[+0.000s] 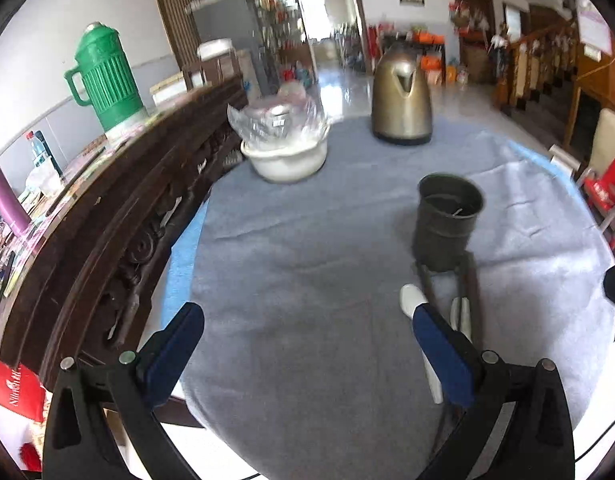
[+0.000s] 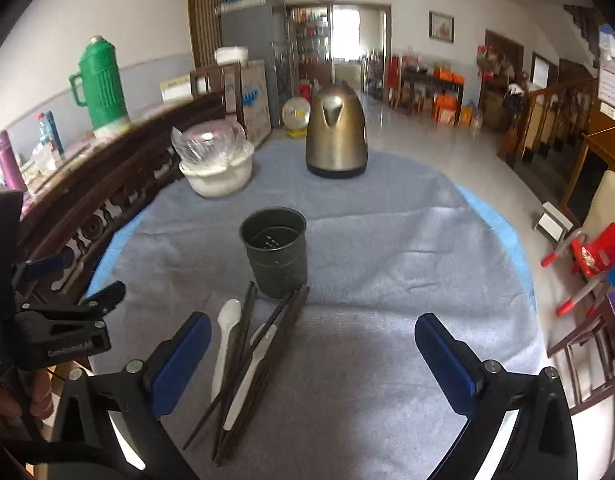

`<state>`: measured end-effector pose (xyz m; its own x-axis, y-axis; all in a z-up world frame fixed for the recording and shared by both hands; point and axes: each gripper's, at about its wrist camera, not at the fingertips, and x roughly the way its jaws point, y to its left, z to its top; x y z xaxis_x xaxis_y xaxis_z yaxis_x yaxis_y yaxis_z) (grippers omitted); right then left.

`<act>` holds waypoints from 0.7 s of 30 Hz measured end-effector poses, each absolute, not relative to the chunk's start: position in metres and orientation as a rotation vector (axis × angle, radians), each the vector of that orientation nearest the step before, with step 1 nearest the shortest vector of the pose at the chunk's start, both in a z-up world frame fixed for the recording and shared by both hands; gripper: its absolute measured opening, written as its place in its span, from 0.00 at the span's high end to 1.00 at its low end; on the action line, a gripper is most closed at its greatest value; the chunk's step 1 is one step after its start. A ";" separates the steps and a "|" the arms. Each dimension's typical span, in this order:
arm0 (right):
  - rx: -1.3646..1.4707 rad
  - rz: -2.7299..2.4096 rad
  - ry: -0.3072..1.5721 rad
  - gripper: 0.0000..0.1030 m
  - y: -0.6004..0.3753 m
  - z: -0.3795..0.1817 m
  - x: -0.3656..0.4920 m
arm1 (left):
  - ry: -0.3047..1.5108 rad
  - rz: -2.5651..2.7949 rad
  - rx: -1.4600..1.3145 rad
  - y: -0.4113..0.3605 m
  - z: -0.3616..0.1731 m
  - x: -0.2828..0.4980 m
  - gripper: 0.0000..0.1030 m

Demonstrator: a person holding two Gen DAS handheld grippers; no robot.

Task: Organize utensils
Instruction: 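Move both tools toward the spoons and chopsticks beside the grey cup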

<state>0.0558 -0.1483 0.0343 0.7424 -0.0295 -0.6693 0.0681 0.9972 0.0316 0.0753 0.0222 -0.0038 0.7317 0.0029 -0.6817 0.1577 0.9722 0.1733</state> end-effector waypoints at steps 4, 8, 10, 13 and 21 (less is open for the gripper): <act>0.130 -0.079 0.598 0.01 -0.144 0.015 0.013 | 0.713 -0.080 0.201 0.026 -0.009 0.040 0.00; 0.138 -0.094 0.628 0.01 -0.140 0.026 -0.022 | 0.749 -0.108 0.175 0.038 -0.002 0.006 0.00; 0.120 -0.112 0.607 0.01 -0.139 0.035 -0.041 | 0.713 -0.069 0.193 0.044 0.005 -0.013 0.00; 0.148 -0.105 0.634 0.01 -0.142 0.036 -0.063 | 0.689 -0.057 0.175 0.048 0.012 -0.039 0.00; 0.181 -0.111 0.682 0.01 -0.142 0.028 -0.109 | 0.688 -0.071 0.175 0.049 0.012 -0.091 0.00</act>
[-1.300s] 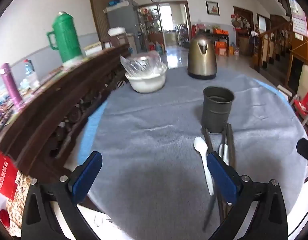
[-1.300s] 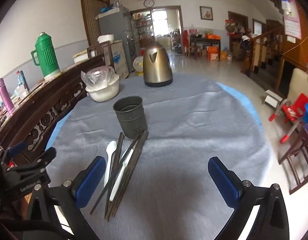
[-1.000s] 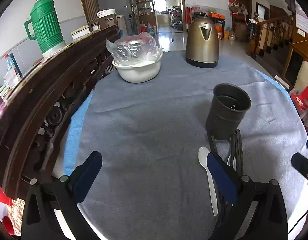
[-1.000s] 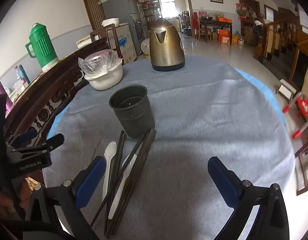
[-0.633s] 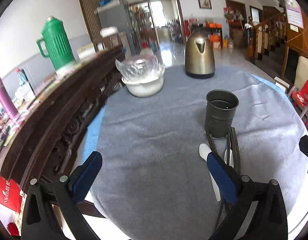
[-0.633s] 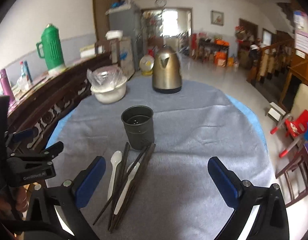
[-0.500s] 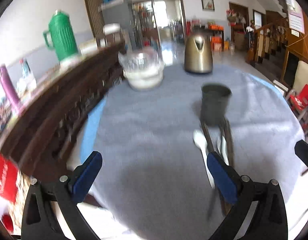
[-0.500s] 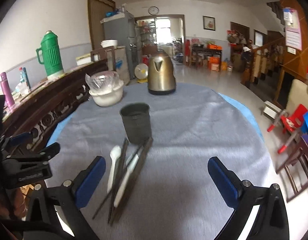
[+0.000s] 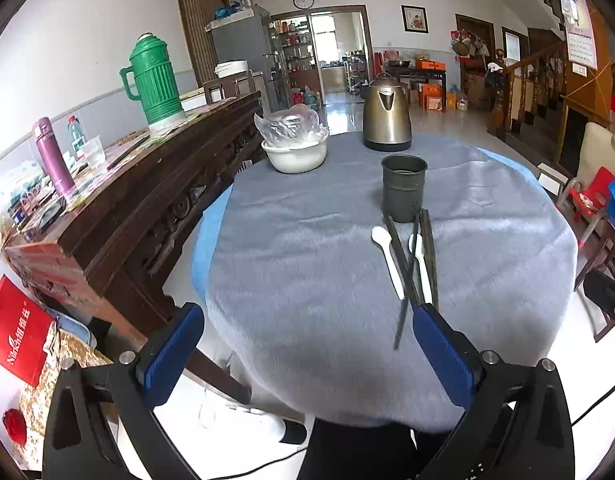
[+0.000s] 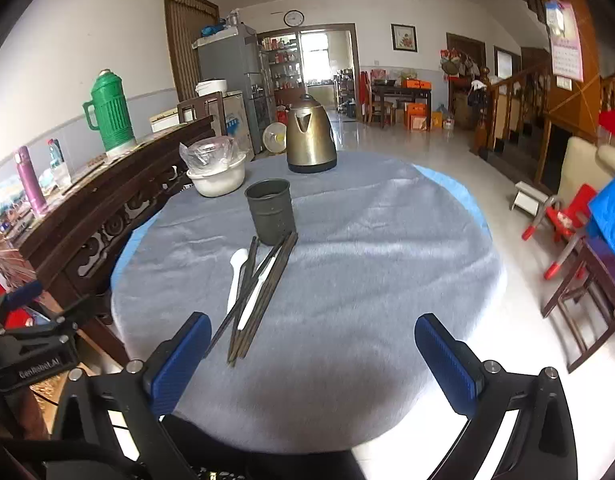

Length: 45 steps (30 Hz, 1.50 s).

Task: Organize utensils
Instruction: 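Move both tools toward the spoons and chopsticks beside the grey cup, then grasp a dark chopstick with the right tool while the left tool grasps a white spoon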

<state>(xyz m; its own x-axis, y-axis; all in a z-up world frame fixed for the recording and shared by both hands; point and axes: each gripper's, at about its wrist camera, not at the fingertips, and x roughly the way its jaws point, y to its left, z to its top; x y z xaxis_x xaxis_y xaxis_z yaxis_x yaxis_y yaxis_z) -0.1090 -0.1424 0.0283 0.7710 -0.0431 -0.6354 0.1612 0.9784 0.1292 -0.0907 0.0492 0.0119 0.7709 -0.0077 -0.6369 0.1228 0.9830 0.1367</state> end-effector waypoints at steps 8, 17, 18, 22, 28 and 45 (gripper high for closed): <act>0.175 -0.104 0.673 0.01 -0.136 0.034 -0.123 | 0.636 -0.057 0.179 0.049 0.023 -0.104 0.00; 0.182 -0.097 0.690 0.01 -0.138 0.027 -0.107 | 0.675 -0.056 0.164 0.050 0.012 -0.082 0.00; 0.181 -0.097 0.691 0.01 -0.139 0.026 -0.105 | 0.678 -0.055 0.165 0.049 0.010 -0.078 0.00; 0.186 -0.094 0.706 0.01 -0.140 0.023 -0.088 | 0.689 -0.053 0.169 0.048 0.005 -0.060 0.00; 0.206 -0.079 0.757 0.07 -0.146 0.012 -0.052 | 0.731 -0.060 0.167 0.043 -0.007 -0.026 0.00; 0.563 0.080 0.957 0.67 -0.188 -0.092 0.124 | 0.991 -0.260 0.054 0.004 -0.089 0.118 0.01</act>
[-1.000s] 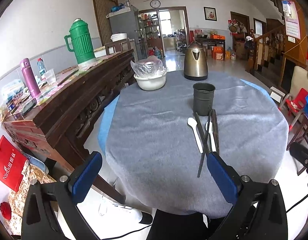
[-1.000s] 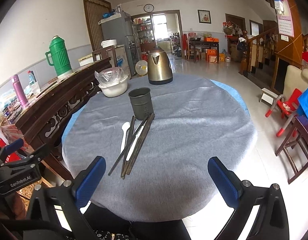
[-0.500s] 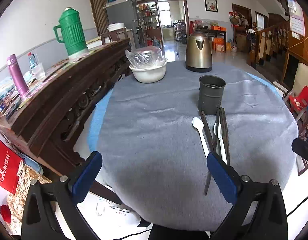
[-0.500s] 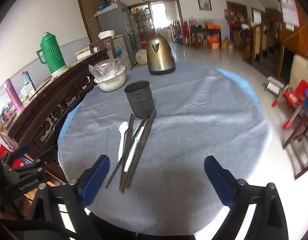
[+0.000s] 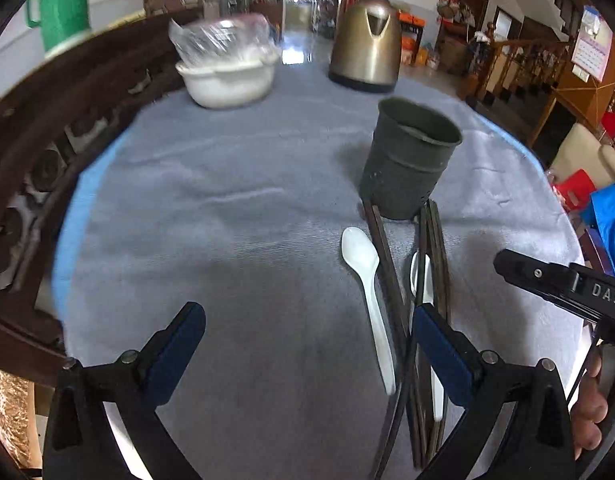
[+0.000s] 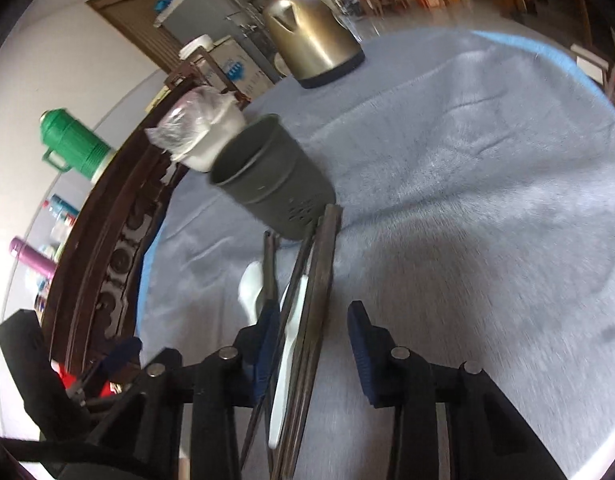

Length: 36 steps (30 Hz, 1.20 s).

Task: Organize utensils
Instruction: 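Grasp a dark chopstick with the right tool while the left tool grasps a white spoon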

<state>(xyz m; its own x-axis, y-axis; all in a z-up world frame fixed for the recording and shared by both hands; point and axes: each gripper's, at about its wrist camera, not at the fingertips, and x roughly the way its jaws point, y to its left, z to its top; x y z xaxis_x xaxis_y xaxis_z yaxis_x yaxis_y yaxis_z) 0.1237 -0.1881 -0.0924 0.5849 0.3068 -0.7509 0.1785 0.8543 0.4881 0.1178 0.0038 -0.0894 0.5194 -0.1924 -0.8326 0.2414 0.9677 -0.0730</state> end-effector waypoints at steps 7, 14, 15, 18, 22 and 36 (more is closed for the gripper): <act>0.572 0.073 1.066 0.79 -0.185 -0.128 0.161 | 1.089 -0.263 0.080 -0.017 -0.114 0.143 0.09; 0.534 0.062 1.099 0.82 -0.176 -0.139 0.174 | 1.162 -0.254 0.065 -0.023 -0.132 0.153 0.30; 0.527 0.064 1.098 0.84 -0.176 -0.138 0.175 | 1.155 -0.254 0.069 -0.024 -0.132 0.154 0.34; 0.530 0.059 1.091 0.88 -0.180 -0.138 0.174 | 1.145 -0.247 0.066 -0.023 -0.130 0.157 0.46; 0.526 -0.005 1.090 0.91 -0.199 -0.133 0.167 | 1.152 -0.250 0.050 -0.013 -0.128 0.160 0.53; 0.605 0.052 1.108 0.87 -0.178 -0.137 0.187 | 1.190 -0.297 -0.056 0.007 -0.132 0.193 0.50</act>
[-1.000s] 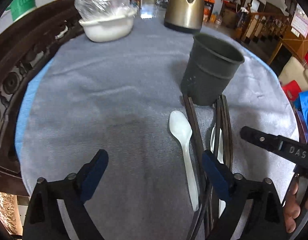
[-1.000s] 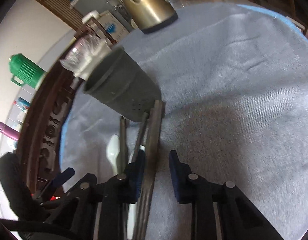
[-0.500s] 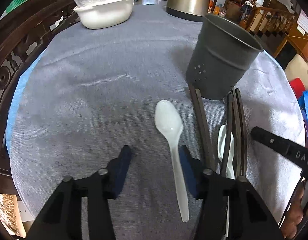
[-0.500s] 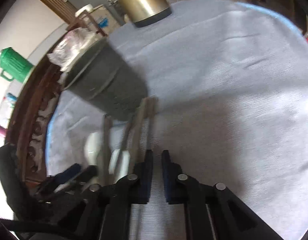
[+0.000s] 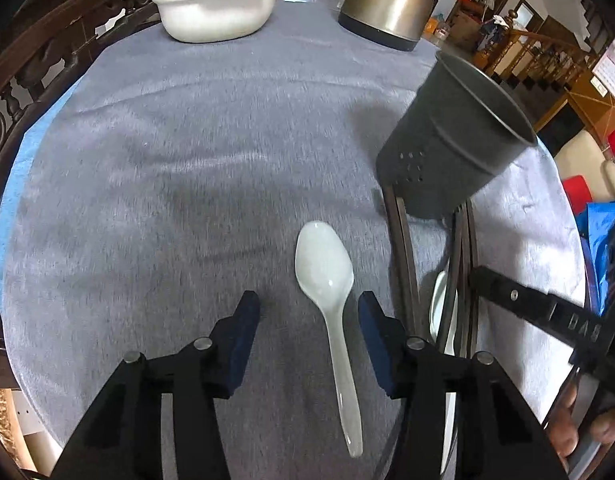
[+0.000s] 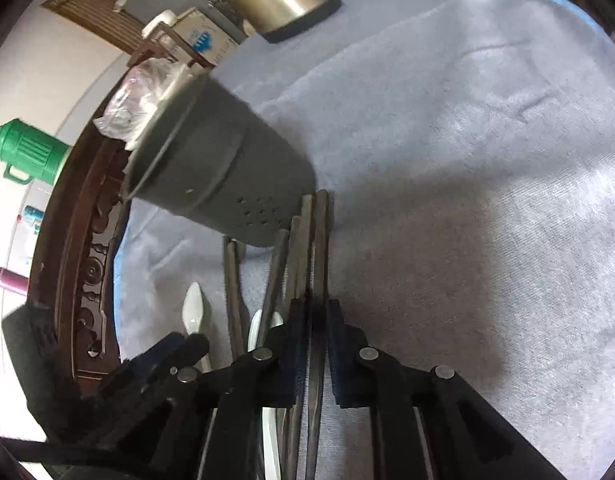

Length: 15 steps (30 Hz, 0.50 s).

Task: Organize utensils
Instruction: 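Grasp a dark chopstick with the right tool while the left tool grasps a white spoon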

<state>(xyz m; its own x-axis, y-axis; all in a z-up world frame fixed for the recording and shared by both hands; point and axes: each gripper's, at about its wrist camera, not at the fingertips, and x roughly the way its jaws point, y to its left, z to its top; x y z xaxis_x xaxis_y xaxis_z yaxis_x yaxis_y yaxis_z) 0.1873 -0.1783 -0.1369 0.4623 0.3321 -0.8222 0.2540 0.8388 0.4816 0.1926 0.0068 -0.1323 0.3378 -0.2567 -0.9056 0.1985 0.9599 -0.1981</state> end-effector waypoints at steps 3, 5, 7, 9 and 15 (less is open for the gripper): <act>0.563 0.020 1.111 0.89 -0.180 -0.134 0.184 | 1.180 -0.274 -0.047 0.006 -0.131 0.198 0.68; 0.537 -0.016 1.113 0.89 -0.186 -0.130 0.182 | 1.177 -0.262 -0.031 0.010 -0.131 0.199 0.77; 0.516 -0.050 1.116 0.89 -0.192 -0.127 0.180 | 1.188 -0.277 -0.050 0.015 -0.132 0.201 0.78; 0.547 -0.039 1.146 0.88 -0.196 -0.130 0.183 | 1.202 -0.297 -0.061 0.015 -0.130 0.203 0.78; 0.525 -0.055 1.169 0.87 -0.192 -0.130 0.196 | 1.216 -0.325 -0.079 0.012 -0.133 0.225 0.60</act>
